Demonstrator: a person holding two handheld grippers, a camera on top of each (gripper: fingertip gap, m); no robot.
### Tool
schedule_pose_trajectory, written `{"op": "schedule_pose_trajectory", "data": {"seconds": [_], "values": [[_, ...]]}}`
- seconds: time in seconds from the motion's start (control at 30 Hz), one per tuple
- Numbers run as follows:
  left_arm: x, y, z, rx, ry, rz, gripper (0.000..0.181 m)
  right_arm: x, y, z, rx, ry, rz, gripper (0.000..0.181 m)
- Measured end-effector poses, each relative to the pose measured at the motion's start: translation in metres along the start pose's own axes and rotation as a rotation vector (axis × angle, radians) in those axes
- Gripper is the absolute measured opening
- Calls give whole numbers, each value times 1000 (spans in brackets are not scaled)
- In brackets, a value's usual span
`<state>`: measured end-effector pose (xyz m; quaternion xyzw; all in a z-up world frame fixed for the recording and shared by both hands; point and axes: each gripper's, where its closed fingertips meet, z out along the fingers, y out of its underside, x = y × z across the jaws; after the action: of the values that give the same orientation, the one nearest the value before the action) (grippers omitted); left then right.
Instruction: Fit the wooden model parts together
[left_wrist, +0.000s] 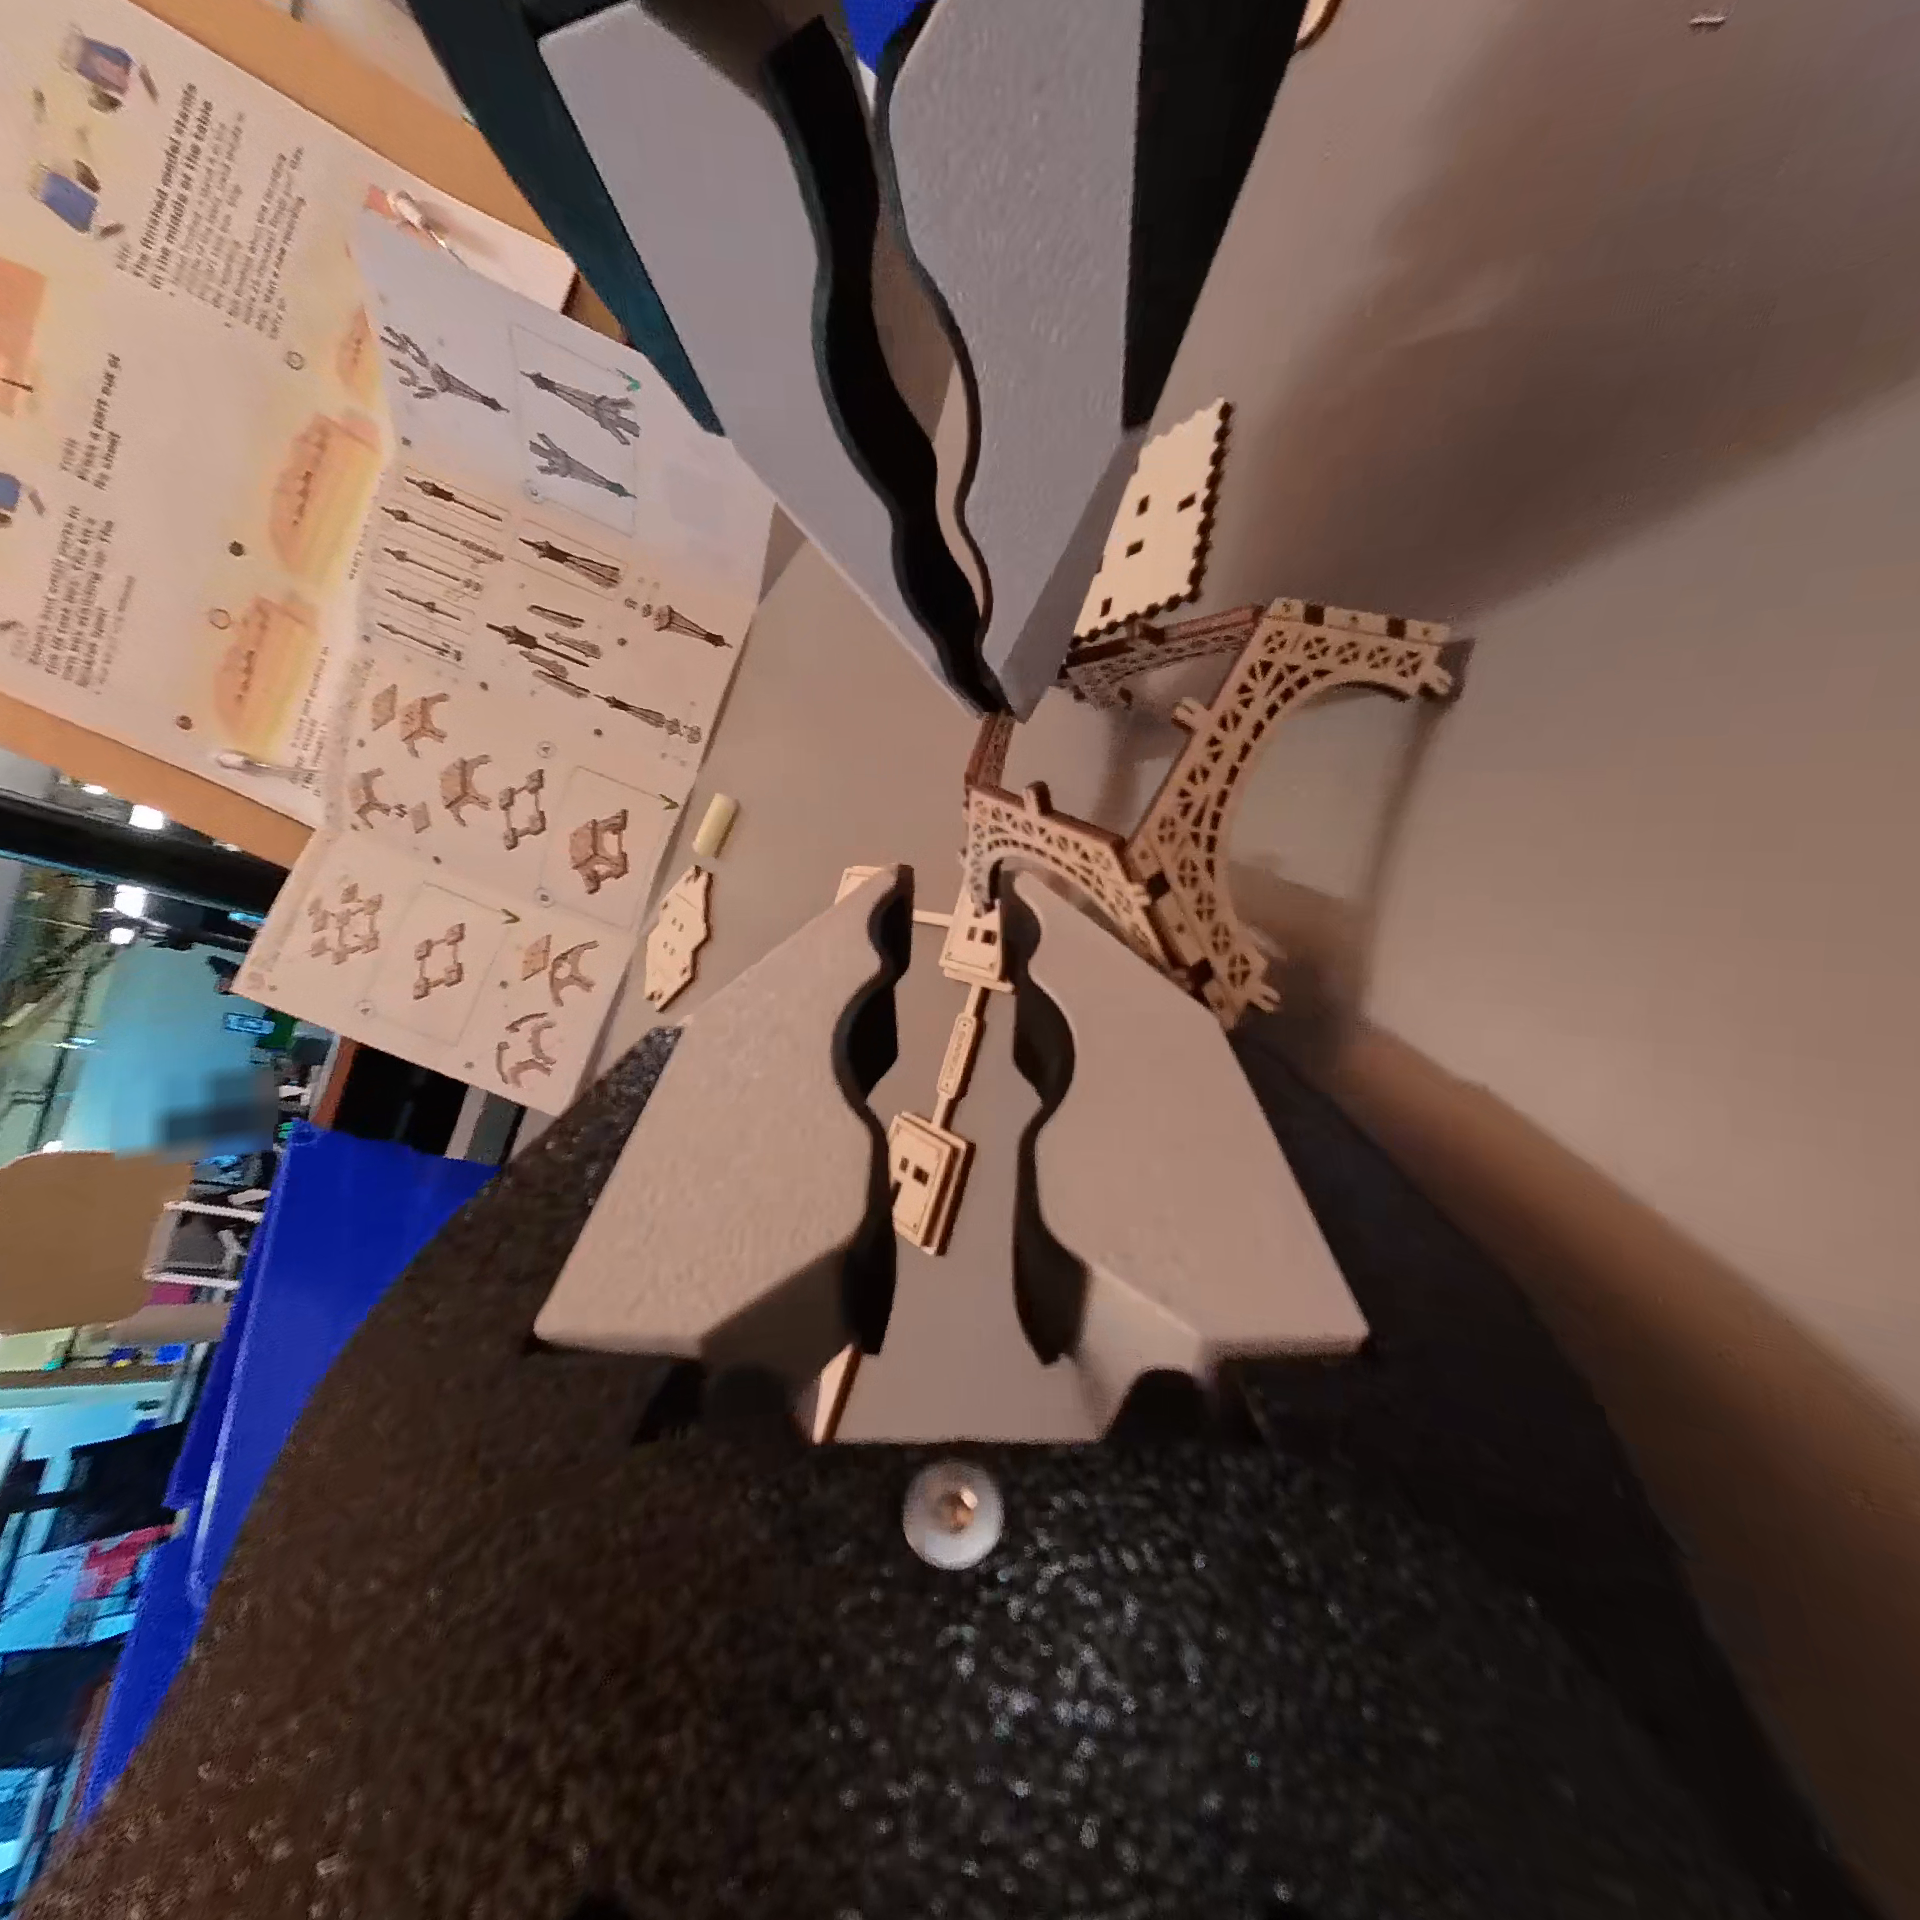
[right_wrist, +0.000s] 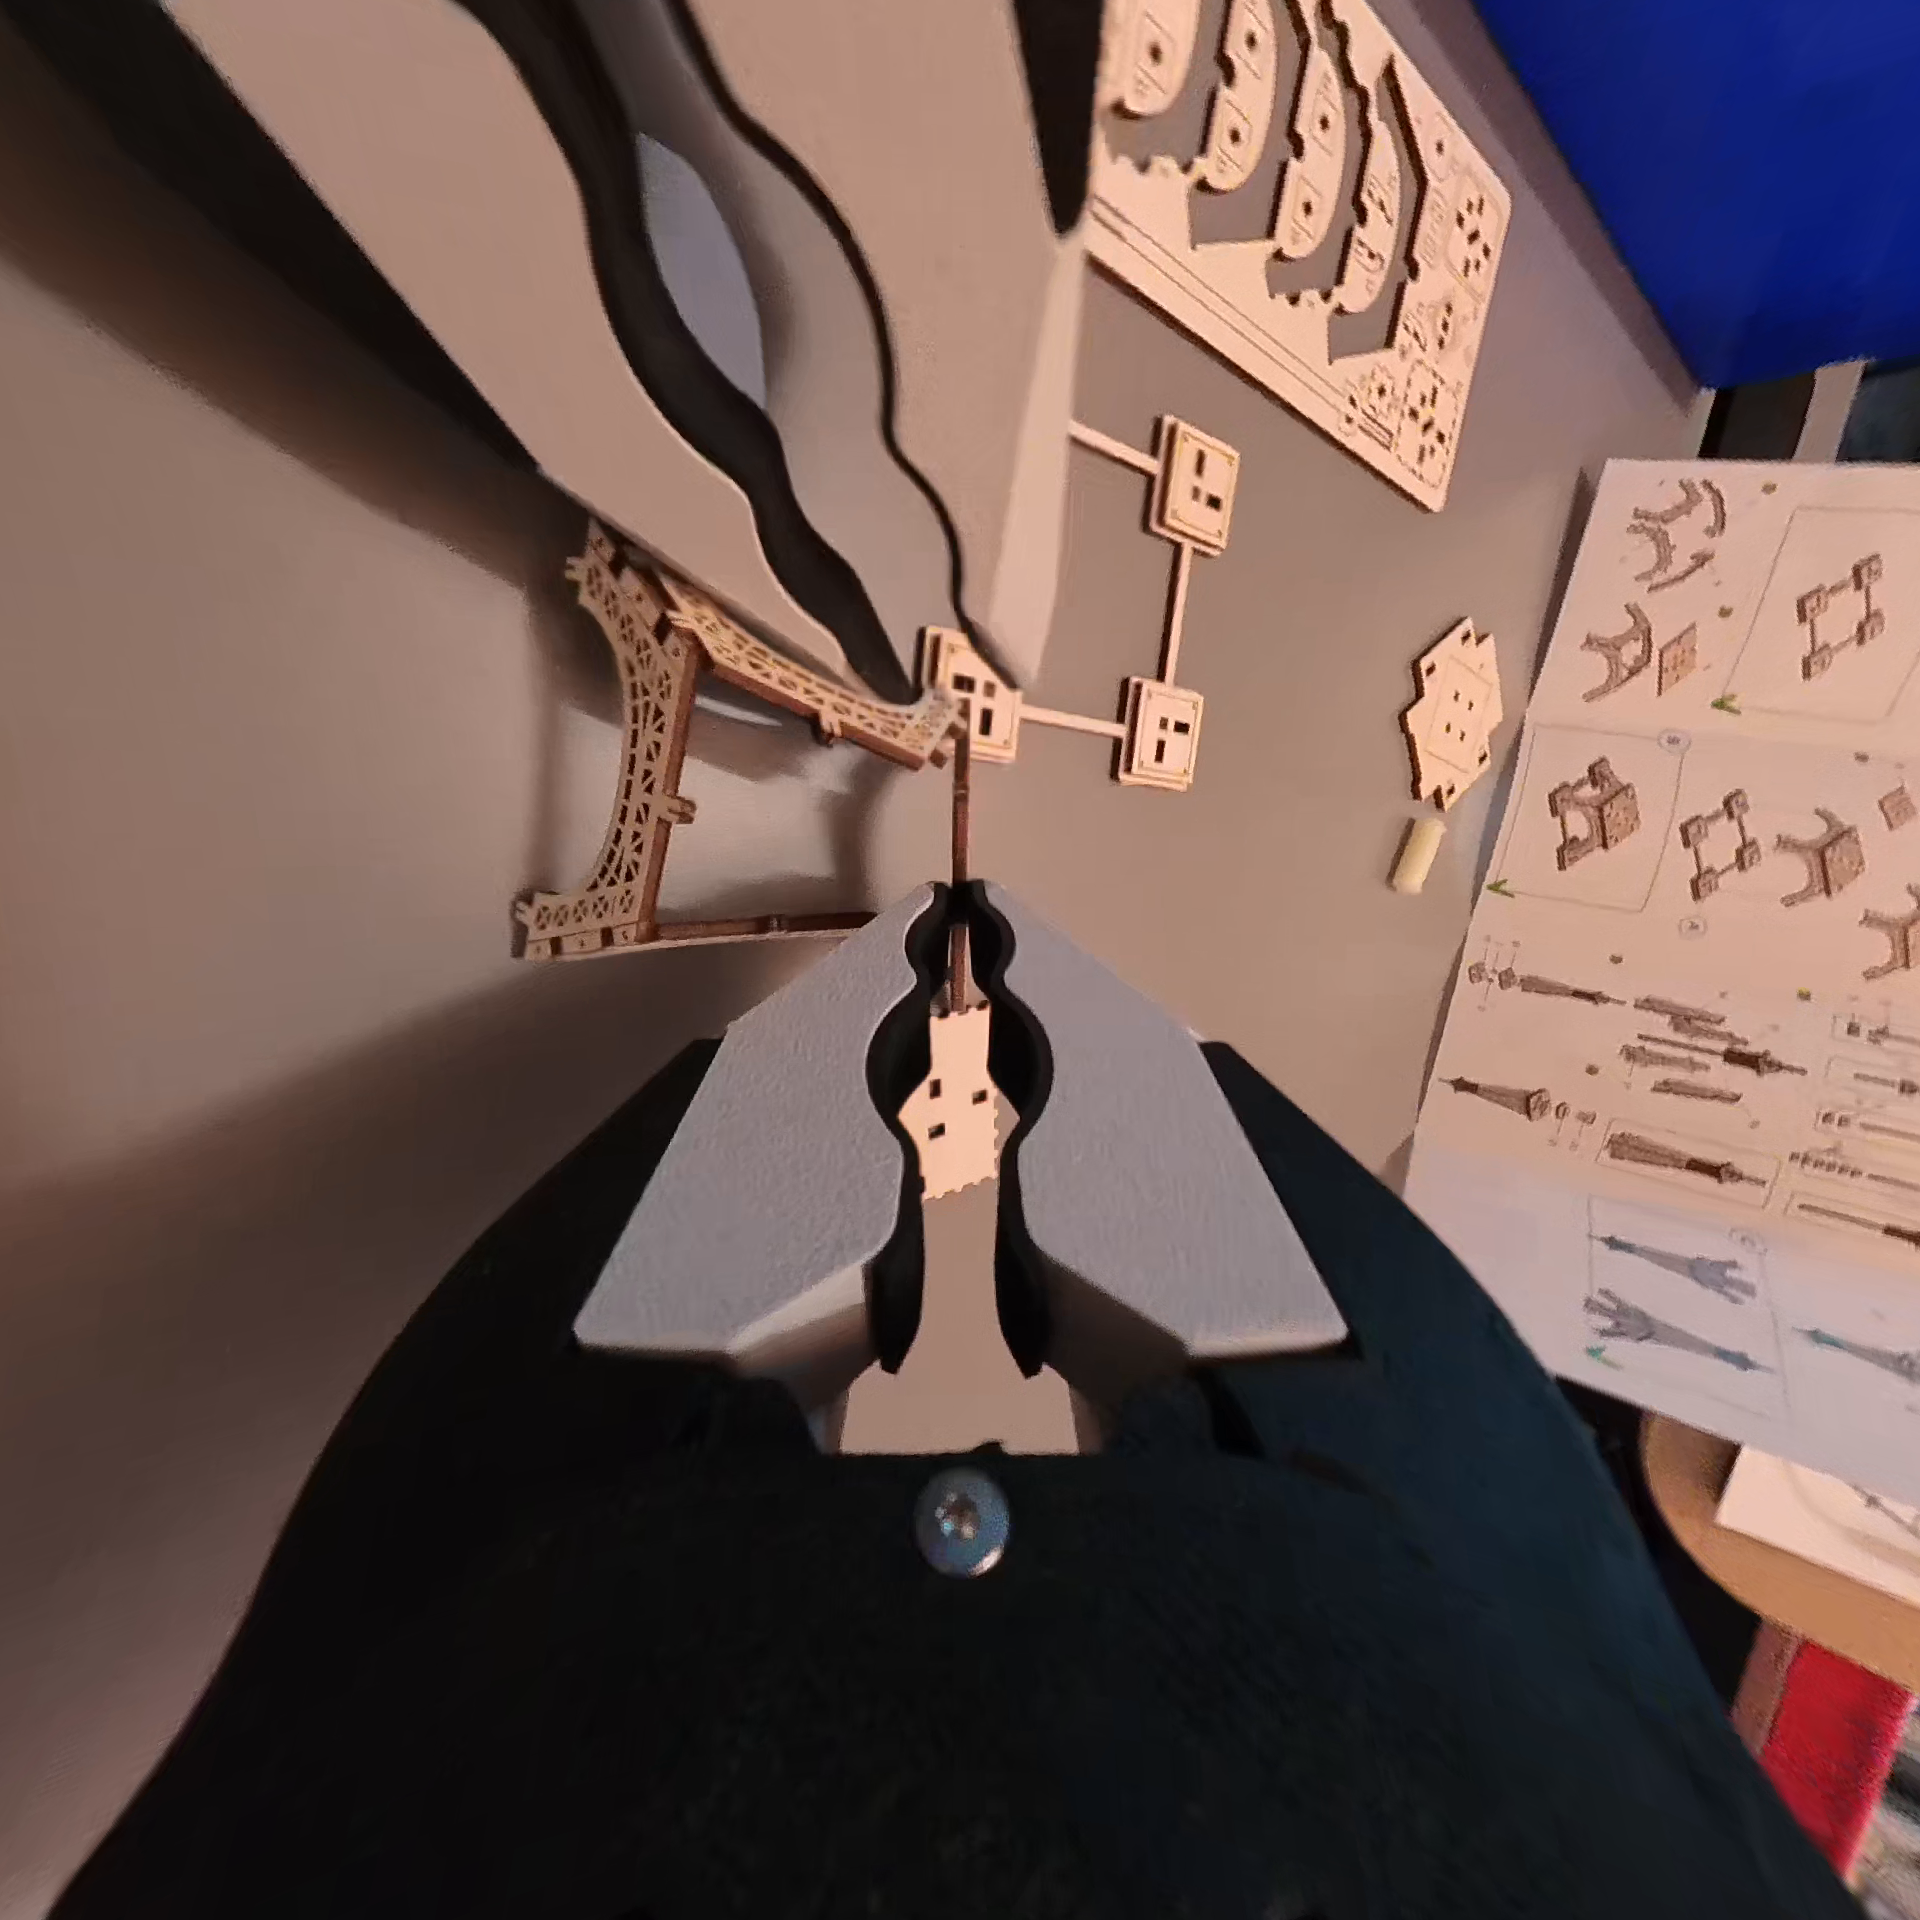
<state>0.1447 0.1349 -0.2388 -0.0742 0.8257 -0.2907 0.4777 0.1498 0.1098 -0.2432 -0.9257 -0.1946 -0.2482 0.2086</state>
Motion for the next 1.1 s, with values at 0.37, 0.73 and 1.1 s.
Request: {"op": "schedule_pose_trajectory", "data": {"seconds": [0.37,0.73,1.1], "values": [[-16,1,-1,-36,-111,-9,9,7,-11,-4,147,113,184,0],[-19,4,-1,-36,-119,125,26,16,-13,-9,149,362,141,1],[-32,-12,-7,113,-35,423,30,25,-24,-17,189,502,-7,0]]}}
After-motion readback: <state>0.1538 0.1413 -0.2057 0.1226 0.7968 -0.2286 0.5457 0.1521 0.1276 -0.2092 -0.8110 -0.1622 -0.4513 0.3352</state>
